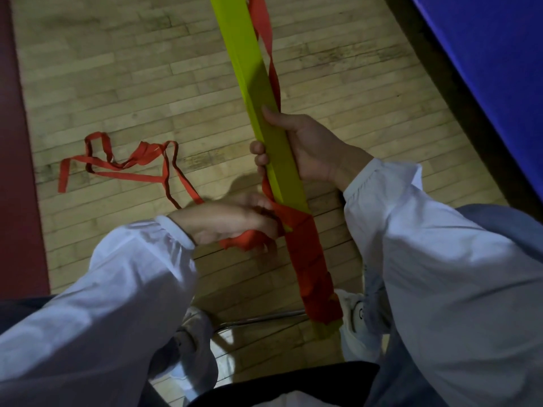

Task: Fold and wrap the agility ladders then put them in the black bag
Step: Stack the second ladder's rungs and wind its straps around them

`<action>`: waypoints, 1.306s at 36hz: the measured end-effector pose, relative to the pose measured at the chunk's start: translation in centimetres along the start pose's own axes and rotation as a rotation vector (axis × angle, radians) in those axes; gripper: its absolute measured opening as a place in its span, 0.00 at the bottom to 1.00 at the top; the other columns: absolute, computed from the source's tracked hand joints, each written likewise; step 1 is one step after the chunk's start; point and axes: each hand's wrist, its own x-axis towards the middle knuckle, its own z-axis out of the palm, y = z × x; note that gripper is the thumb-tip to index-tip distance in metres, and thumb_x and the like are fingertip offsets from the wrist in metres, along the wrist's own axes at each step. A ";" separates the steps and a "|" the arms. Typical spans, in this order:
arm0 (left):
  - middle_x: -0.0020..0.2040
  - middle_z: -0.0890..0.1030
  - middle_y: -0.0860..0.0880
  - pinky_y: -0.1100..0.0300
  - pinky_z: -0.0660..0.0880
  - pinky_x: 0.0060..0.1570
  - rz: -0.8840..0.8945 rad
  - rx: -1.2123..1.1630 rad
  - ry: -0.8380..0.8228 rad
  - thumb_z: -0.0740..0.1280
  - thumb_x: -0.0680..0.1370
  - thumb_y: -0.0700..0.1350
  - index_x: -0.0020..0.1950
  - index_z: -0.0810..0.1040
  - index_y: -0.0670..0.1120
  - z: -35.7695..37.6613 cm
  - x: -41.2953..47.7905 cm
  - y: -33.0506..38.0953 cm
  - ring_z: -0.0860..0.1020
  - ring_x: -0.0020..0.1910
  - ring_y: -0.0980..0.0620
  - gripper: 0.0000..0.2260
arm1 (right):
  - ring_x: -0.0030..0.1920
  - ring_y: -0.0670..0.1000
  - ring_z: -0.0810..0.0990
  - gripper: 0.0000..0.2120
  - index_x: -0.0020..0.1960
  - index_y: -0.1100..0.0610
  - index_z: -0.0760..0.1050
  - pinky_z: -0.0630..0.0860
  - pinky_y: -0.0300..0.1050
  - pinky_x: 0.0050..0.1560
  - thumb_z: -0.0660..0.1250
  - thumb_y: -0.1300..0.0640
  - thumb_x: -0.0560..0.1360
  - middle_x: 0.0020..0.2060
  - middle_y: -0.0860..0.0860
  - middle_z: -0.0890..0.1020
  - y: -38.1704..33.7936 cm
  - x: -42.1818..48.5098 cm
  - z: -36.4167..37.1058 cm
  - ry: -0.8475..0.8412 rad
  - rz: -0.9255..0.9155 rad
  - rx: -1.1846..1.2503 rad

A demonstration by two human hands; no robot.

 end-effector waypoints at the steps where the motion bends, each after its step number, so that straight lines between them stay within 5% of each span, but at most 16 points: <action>1: 0.43 0.81 0.38 0.61 0.76 0.30 -0.016 -0.012 0.019 0.71 0.65 0.36 0.52 0.79 0.34 -0.1 0.0 -0.1 0.81 0.37 0.46 0.16 | 0.31 0.49 0.74 0.14 0.43 0.56 0.68 0.75 0.44 0.39 0.54 0.48 0.82 0.32 0.52 0.75 0.0 0.0 0.0 0.008 -0.007 -0.012; 5: 0.46 0.81 0.38 0.60 0.76 0.33 -0.016 -0.012 0.028 0.77 0.60 0.39 0.58 0.75 0.33 -0.1 0.1 -0.1 0.81 0.40 0.46 0.28 | 0.31 0.49 0.74 0.13 0.44 0.56 0.68 0.74 0.44 0.38 0.55 0.48 0.82 0.32 0.52 0.75 -0.1 0.2 0.0 0.037 -0.012 -0.062; 9: 0.38 0.84 0.52 0.71 0.73 0.32 0.029 -0.044 -0.025 0.68 0.76 0.34 0.46 0.80 0.41 0.7 -0.3 0.6 0.82 0.35 0.60 0.03 | 0.32 0.49 0.75 0.14 0.45 0.56 0.69 0.75 0.44 0.38 0.56 0.47 0.82 0.32 0.52 0.76 0.3 0.6 -0.2 0.078 0.011 -0.129; 16: 0.34 0.83 0.54 0.72 0.72 0.28 0.077 0.075 0.029 0.67 0.77 0.39 0.42 0.81 0.46 1.2 -0.4 0.7 0.81 0.32 0.60 0.06 | 0.34 0.49 0.78 0.14 0.48 0.57 0.70 0.77 0.45 0.38 0.58 0.46 0.80 0.35 0.52 0.78 1.0 0.8 0.0 0.088 0.067 -0.164; 21: 0.43 0.84 0.46 0.64 0.76 0.30 0.081 0.012 0.032 0.69 0.74 0.40 0.52 0.81 0.41 0.7 -0.5 0.5 0.81 0.35 0.52 0.08 | 0.37 0.52 0.79 0.15 0.48 0.58 0.72 0.78 0.46 0.43 0.58 0.47 0.81 0.35 0.54 0.80 0.4 0.2 0.1 0.095 0.020 -0.137; 27: 0.41 0.84 0.49 0.67 0.76 0.30 0.171 -0.101 -0.137 0.65 0.75 0.36 0.49 0.80 0.41 1.1 -1.1 1.0 0.81 0.33 0.55 0.06 | 0.55 0.58 0.79 0.12 0.52 0.56 0.72 0.77 0.54 0.55 0.59 0.49 0.80 0.48 0.57 0.81 0.0 -0.5 0.5 0.029 -0.043 -0.053; 32: 0.39 0.84 0.49 0.66 0.75 0.29 0.225 -0.170 -0.193 0.67 0.72 0.40 0.44 0.84 0.47 1.2 -1.1 1.0 0.80 0.31 0.54 0.07 | 0.39 0.55 0.84 0.16 0.46 0.60 0.71 0.81 0.46 0.39 0.60 0.46 0.78 0.42 0.60 0.83 0.8 -0.8 1.7 -0.075 -0.008 0.196; 37: 0.41 0.84 0.46 0.65 0.76 0.29 0.147 -0.178 -0.156 0.70 0.70 0.43 0.49 0.81 0.41 1.2 -0.7 0.5 0.81 0.32 0.51 0.09 | 0.26 0.46 0.73 0.26 0.46 0.60 0.73 0.72 0.38 0.27 0.54 0.37 0.78 0.31 0.50 0.77 1.2 -0.2 1.1 -0.112 0.112 0.121; 47: 0.40 0.84 0.48 0.65 0.73 0.27 0.009 -0.092 -0.192 0.67 0.72 0.46 0.40 0.85 0.51 0.3 -0.6 1.0 0.79 0.29 0.52 0.06 | 0.21 0.43 0.61 0.33 0.39 0.56 0.65 0.59 0.36 0.23 0.46 0.25 0.72 0.24 0.47 0.62 0.9 0.0 0.8 -0.112 0.117 0.100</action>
